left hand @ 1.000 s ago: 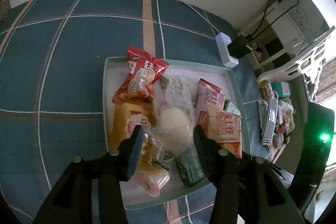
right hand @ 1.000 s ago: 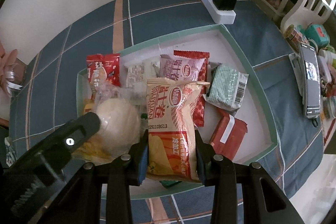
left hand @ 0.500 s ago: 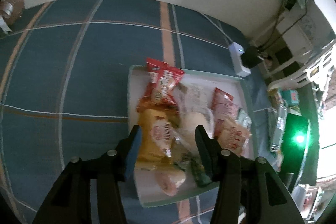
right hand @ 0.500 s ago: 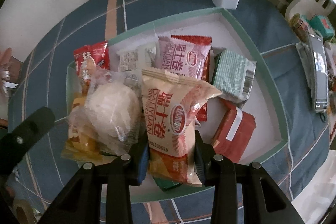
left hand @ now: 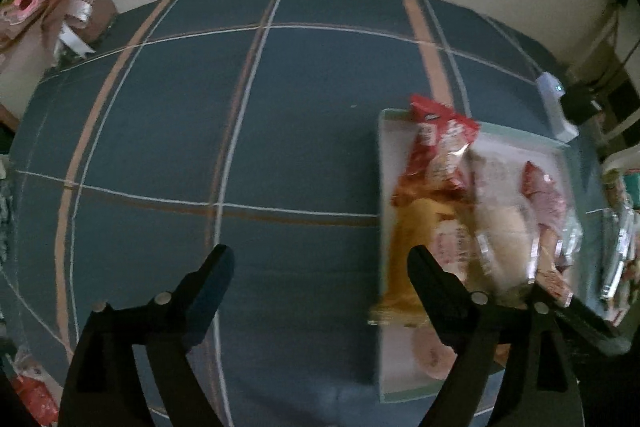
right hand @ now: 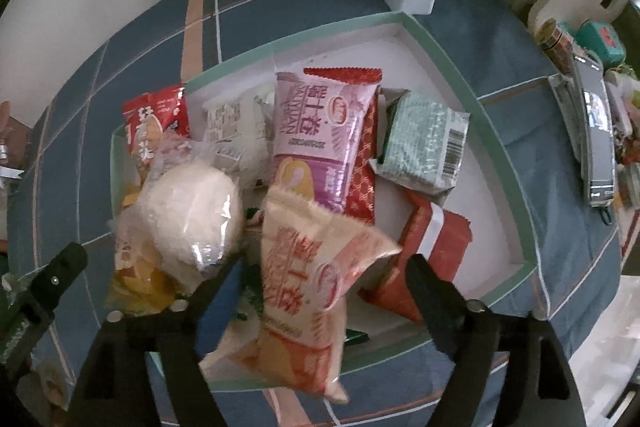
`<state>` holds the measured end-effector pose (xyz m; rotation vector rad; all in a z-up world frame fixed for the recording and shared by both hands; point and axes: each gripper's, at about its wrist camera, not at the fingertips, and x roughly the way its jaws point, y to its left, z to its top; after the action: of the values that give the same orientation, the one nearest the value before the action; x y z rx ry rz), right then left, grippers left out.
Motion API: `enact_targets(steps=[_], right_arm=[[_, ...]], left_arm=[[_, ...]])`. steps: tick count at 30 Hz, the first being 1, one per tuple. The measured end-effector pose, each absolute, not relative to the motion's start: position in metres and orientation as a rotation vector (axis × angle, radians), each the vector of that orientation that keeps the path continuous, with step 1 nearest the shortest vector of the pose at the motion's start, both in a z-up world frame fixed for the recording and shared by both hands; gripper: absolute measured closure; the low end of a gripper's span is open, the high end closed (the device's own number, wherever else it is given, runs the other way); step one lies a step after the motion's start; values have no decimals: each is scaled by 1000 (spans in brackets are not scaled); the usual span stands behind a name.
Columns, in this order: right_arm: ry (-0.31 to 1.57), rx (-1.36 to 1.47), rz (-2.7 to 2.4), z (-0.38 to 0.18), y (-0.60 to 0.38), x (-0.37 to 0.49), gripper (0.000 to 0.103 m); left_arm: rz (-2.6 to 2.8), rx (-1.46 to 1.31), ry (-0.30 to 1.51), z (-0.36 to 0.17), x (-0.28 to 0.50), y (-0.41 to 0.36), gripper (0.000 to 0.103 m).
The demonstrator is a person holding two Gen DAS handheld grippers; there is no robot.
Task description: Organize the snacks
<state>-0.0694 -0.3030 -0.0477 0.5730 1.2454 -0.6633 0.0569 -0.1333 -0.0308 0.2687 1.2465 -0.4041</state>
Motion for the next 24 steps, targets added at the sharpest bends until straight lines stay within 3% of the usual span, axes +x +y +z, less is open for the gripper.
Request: enact_targets(steps=[4,24], right_arm=[[1235,569,-680,-47,-304,-72,0],[1138,458,-648,-4,-250,-96,0]], left_arm=[[-367,293,1246,-38,56,-129,5],[-278,378,1161,-17,21,-94,5]])
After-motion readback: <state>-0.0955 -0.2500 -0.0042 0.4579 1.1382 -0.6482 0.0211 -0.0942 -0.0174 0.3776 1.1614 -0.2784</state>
